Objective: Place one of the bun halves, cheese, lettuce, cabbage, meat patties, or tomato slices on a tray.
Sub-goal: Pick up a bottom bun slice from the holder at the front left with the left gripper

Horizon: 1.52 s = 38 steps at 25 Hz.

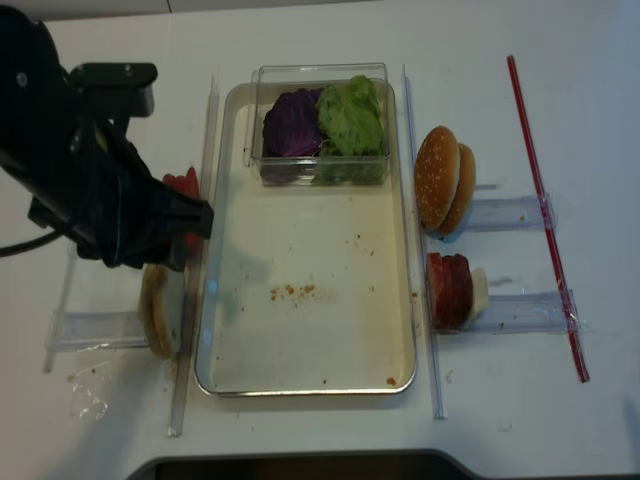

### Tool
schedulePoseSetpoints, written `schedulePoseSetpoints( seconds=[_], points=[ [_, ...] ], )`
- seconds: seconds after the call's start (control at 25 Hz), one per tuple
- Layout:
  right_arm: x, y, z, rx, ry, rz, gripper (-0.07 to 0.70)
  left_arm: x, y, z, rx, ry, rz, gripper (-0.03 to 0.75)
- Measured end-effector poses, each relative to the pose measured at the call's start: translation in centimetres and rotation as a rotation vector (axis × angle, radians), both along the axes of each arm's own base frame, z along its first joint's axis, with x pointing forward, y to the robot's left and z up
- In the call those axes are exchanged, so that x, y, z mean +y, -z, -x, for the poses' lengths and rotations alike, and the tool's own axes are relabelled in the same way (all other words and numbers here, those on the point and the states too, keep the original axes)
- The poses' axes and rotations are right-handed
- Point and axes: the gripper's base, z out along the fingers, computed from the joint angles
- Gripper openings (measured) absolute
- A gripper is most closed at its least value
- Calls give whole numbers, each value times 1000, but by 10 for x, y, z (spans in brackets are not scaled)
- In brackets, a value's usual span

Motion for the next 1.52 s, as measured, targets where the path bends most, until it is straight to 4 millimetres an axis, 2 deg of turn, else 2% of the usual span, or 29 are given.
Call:
schedulePoseSetpoints(
  seconds=[0.44,1.4,1.52],
  points=[
    [0,0,0,0,0,0,491,-4,16,-12,38,0,-16,342],
    [0,0,0,0,0,0,491,-5,20,-10,75,-2,-7,342],
    [0,0,0,0,0,0,491,-5,20,-10,72,-3,-6,316]
  ],
)
